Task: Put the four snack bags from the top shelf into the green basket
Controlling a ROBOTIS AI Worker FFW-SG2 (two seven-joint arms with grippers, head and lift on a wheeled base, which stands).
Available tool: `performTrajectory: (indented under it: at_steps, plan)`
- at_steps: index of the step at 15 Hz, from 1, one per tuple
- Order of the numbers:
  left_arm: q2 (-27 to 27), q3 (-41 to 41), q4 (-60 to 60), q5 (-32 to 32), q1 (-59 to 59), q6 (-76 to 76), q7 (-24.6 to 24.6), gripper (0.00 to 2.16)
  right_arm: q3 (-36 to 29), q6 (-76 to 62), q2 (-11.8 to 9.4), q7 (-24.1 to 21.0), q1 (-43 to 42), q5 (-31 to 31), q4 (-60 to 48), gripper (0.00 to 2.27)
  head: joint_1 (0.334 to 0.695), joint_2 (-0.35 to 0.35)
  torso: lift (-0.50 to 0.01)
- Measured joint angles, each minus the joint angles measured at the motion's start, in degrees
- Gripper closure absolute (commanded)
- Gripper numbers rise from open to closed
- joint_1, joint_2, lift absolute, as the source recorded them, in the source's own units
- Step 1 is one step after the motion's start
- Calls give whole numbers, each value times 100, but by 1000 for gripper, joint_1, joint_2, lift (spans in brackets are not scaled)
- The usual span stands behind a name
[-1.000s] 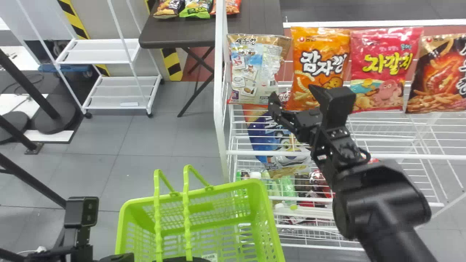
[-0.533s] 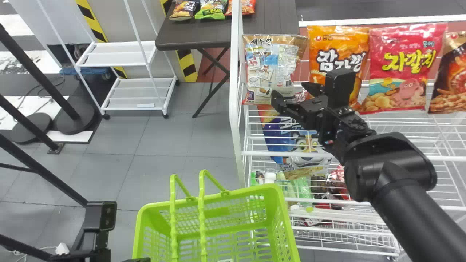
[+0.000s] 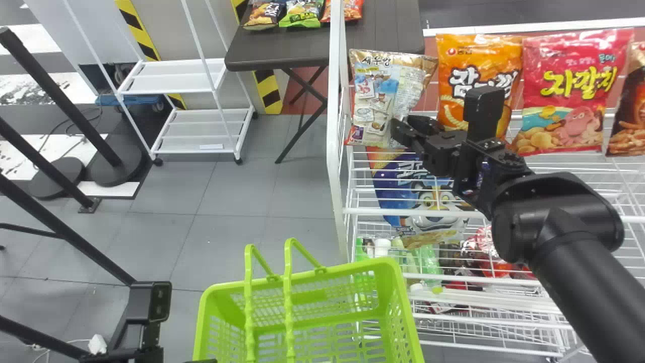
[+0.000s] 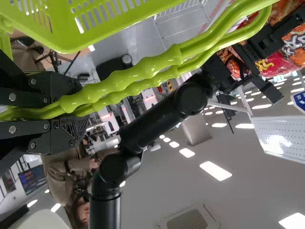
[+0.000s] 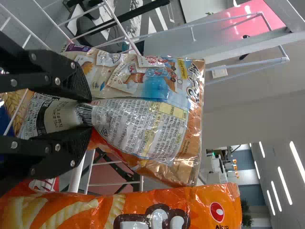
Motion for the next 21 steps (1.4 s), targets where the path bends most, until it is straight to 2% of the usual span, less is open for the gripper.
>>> performTrajectory:
  at_steps: [5,8,10,13,17,21]
  plan:
    - [13,36,1,2,19,-7,0,2145,34,97,0,5,353,480,-812,2253,695,179,0]
    - [21,55,22,6,11,-20,0,2148,13,586,0,-51,766,796,-1683,2253,695,195,0]
    - [23,77,47,21,-13,-42,0,2145,-46,992,0,-172,1374,1161,-2700,2253,695,199,0]
    - [22,92,111,28,-107,-121,0,2145,-310,1475,0,-435,2484,1285,-4445,2253,695,176,0]
    - [-4,93,206,13,-323,-115,0,2145,-960,2649,0,-398,4088,1200,-6699,2253,695,91,0]
    - [-65,92,237,-16,-459,-65,0,2145,-1005,4122,0,-244,5362,1135,-8277,2253,695,92,0]
